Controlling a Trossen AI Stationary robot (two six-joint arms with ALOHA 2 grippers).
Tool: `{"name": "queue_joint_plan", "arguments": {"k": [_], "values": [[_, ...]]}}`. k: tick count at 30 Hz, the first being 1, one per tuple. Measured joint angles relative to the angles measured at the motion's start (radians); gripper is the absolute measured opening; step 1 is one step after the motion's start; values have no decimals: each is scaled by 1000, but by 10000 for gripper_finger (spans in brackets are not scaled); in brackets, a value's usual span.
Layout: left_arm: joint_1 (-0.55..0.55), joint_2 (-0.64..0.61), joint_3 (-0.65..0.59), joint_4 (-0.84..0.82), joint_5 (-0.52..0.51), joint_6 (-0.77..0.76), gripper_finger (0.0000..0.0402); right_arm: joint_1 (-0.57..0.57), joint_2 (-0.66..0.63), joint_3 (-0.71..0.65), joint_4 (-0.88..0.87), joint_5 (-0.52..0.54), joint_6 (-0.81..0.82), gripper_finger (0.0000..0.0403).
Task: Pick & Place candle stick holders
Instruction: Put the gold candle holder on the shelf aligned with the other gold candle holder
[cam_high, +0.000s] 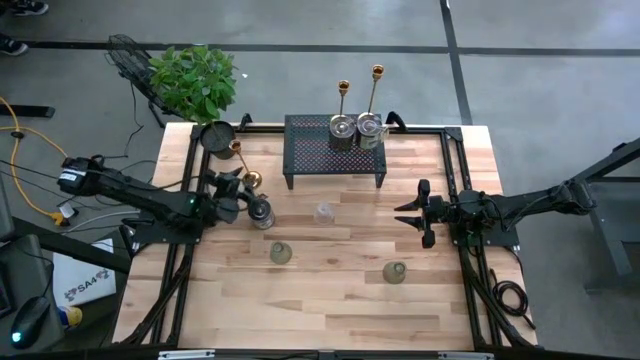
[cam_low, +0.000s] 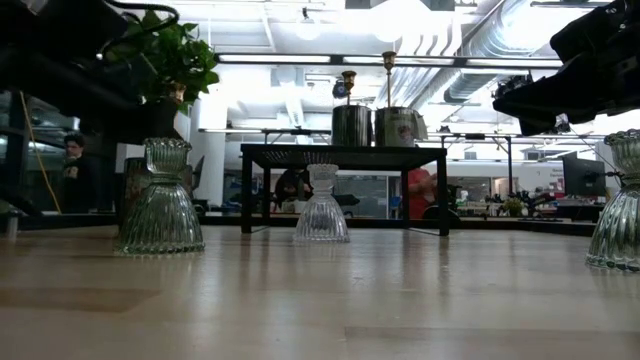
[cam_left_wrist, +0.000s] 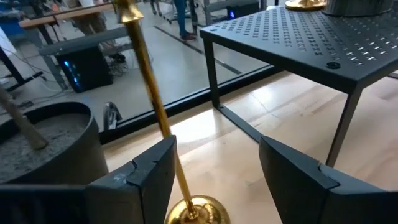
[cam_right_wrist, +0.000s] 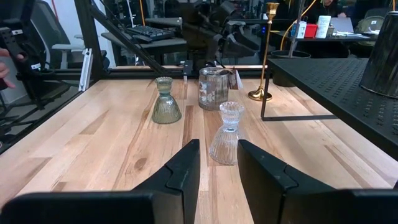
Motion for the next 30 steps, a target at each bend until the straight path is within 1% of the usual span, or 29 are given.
{"name": "queue_joint_plan", "arguments": {"k": [3, 6, 10, 15, 18, 21, 26, 30], "values": [[38, 12, 0, 51, 41, 57, 221, 0, 0, 0, 0, 0, 0, 99], [69, 30, 0, 101, 55, 86, 221, 0, 0, 0, 0, 0, 0, 99], [103, 55, 0, 136, 61, 92, 221, 0, 0, 0, 0, 0, 0, 99], [110, 75, 0, 170, 92, 81, 221, 0, 0, 0, 0, 0, 0, 99], [110, 78, 0, 170, 117, 62, 221, 0, 0, 0, 0, 0, 0, 99], [110, 78, 0, 169, 119, 33, 221, 0, 0, 0, 0, 0, 0, 99], [108, 78, 0, 151, 93, -55, 221, 0, 0, 0, 0, 0, 0, 99], [72, 78, 1, 118, 48, -155, 221, 0, 0, 0, 0, 0, 0, 99]]}}
